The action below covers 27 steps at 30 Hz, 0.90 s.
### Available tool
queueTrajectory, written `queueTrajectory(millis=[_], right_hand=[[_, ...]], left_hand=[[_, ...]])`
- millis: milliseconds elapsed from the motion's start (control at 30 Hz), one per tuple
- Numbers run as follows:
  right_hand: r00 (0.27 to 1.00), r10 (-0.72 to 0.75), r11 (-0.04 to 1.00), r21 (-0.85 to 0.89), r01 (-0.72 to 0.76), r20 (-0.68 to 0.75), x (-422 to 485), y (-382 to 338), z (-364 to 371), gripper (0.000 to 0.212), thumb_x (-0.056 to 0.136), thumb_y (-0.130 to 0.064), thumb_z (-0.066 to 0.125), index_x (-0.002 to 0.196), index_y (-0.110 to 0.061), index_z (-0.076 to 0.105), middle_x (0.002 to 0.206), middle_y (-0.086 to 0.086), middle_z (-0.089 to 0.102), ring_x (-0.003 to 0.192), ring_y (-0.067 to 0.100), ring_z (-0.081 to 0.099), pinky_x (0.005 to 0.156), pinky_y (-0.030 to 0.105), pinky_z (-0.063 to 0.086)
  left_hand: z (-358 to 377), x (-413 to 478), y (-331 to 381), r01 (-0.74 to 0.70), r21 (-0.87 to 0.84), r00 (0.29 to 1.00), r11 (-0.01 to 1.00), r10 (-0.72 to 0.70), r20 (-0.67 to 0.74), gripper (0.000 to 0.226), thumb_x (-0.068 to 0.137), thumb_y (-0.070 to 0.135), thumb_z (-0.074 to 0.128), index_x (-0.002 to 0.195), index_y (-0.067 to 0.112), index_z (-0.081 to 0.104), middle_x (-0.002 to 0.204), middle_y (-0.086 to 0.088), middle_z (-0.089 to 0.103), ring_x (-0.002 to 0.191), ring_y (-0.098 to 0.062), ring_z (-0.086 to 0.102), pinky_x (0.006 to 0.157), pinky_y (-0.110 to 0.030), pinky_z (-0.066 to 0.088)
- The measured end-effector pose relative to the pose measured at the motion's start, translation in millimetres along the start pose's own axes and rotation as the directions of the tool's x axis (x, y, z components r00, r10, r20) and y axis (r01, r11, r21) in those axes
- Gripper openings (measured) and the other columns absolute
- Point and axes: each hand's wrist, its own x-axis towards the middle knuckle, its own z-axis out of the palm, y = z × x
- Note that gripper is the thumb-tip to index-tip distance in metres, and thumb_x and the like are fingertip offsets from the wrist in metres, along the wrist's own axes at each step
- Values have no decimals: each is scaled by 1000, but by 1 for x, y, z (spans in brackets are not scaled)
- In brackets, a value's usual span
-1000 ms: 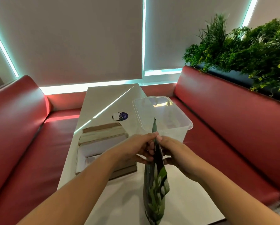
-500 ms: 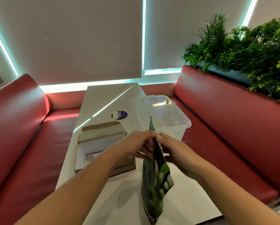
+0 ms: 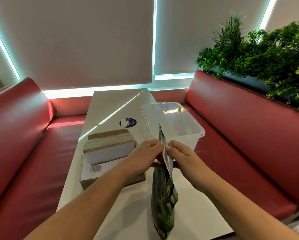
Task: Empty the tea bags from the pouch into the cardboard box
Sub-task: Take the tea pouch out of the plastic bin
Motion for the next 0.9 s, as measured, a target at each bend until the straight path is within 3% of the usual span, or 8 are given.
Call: queueTrajectory(millis=[233,333,400,533,667,733,800,900], right_hand=[[998,-38,991,129,45,-59,-6,3,9,31,96,-15,45,68,-19,57,62,-5,55,63,10,52,68,30,44],[990,47,956,294,-7,-131,-5,10,0,24,94,-11,44,74,-12,55,72,9,55,71,21,52,72,36,44],[983,87,950,311,-32,-163,-6,13,-13,25,95,-9,42,72,-11,52,75,12,53,72,22,52,69,34,48],[989,25,998,60,-17,-147,-7,10,-33,31,96,-9,45,65,-11,44,63,2,49,60,11,52,58,26,52],[992,-21,972,-234,-9,-126,-7,1,-51,30,94,-9,46,64,-9,47,59,-5,52,57,8,54,63,37,59],[992,-70,910,-413,19,-107,-9,-6,-60,31,93,-8,46,63,-11,46,52,-12,52,49,-1,53,59,27,56],[987,-137,800,-598,59,-86,-9,-12,-68,29,92,-10,47,63,-9,47,54,-8,52,47,-3,52,49,12,42],[984,-179,697,-708,110,-23,-8,-22,-75,26,92,-12,47,66,-10,49,58,-5,53,51,-2,54,49,12,37]], left_hand=[[8,-5,-10,6,-121,1000,993,-7,-8,31,98,17,35,96,-4,57,76,-4,63,76,-17,60,65,-21,52],[-3,-9,-11,30,-325,996,945,-57,-74,29,97,17,37,80,9,58,67,2,65,65,-10,61,61,-25,51],[-19,-9,-16,30,-419,985,907,-98,-143,26,97,18,39,82,11,59,73,-3,66,67,-12,62,65,-30,52],[-36,-11,-18,69,-160,993,985,-83,-78,26,98,19,41,85,10,61,83,-13,60,76,-19,63,71,-30,56],[-48,-14,-7,62,88,993,994,-52,-102,28,97,18,42,83,2,60,84,-17,64,76,-19,64,81,-33,58],[-56,-16,-3,60,189,993,980,-40,-109,28,96,17,44,85,-2,60,78,-14,62,70,-17,61,79,-32,57],[-60,-20,3,52,284,993,957,-21,-113,26,94,15,47,77,2,62,64,-2,60,62,-12,58,75,-29,56],[-62,-25,14,27,461,996,887,14,-85,32,91,17,52,60,14,62,52,4,59,54,-7,55,71,-29,53]])
